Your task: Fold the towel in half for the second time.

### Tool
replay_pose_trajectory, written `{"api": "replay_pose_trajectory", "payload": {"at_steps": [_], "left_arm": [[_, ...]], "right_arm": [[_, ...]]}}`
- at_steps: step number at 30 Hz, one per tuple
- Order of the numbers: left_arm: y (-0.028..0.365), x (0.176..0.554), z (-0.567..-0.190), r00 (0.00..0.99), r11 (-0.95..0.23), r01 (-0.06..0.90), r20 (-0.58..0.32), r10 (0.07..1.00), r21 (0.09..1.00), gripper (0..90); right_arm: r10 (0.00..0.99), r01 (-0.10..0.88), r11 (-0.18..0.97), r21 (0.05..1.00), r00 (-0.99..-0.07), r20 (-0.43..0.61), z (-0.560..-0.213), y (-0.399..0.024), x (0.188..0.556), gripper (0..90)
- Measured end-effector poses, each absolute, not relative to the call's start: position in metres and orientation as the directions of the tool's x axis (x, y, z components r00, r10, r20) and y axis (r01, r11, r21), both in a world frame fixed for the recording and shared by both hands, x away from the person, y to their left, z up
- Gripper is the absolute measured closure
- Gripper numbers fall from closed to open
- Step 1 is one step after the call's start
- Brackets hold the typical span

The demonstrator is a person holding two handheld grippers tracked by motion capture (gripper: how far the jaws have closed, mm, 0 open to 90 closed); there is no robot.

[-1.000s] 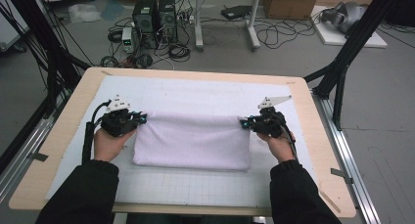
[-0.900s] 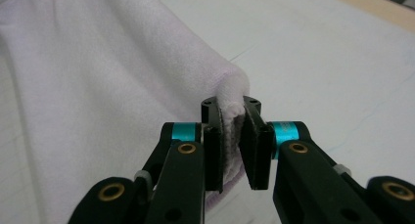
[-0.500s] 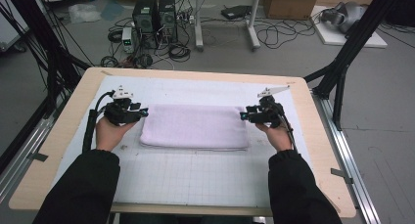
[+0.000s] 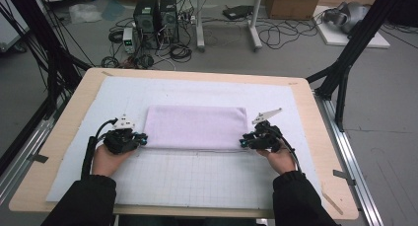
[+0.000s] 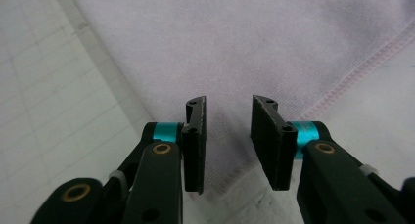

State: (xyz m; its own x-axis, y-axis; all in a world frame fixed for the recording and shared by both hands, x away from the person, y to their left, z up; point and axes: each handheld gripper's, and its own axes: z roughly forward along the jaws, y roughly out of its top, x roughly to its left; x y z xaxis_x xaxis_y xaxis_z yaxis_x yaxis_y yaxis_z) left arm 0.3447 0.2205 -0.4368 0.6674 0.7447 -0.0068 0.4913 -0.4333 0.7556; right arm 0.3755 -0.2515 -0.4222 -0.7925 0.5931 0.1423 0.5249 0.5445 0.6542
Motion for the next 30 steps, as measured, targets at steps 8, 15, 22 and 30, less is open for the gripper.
{"api": "replay_pose_trajectory", "payload": {"at_steps": [8, 15, 22, 30], "left_arm": [[0.225, 0.337, -0.428, 0.669, -0.375, 0.463, -0.039, 0.742, 0.803, 69.2], [0.227, 0.327, -0.416, 0.654, -0.334, 0.437, -0.040, 0.756, 0.835, 50.3], [0.231, 0.317, -0.411, 0.651, -0.296, 0.446, -0.079, 0.755, 0.845, 41.8], [0.233, 0.301, -0.409, 0.678, -0.309, 0.425, -0.072, 0.732, 0.851, 39.0]], "right_arm": [[0.609, 0.518, 0.495, 0.698, -0.779, 0.147, -0.414, -0.254, 0.372, 61.1], [0.628, 0.509, 0.448, 0.735, -0.764, 0.147, -0.403, -0.255, 0.364, 42.0], [0.661, 0.495, 0.441, 0.749, -0.743, 0.102, -0.397, -0.252, 0.355, 18.2], [0.675, 0.463, 0.361, 0.809, -0.729, 0.116, -0.393, -0.257, 0.341, 11.0]]}}
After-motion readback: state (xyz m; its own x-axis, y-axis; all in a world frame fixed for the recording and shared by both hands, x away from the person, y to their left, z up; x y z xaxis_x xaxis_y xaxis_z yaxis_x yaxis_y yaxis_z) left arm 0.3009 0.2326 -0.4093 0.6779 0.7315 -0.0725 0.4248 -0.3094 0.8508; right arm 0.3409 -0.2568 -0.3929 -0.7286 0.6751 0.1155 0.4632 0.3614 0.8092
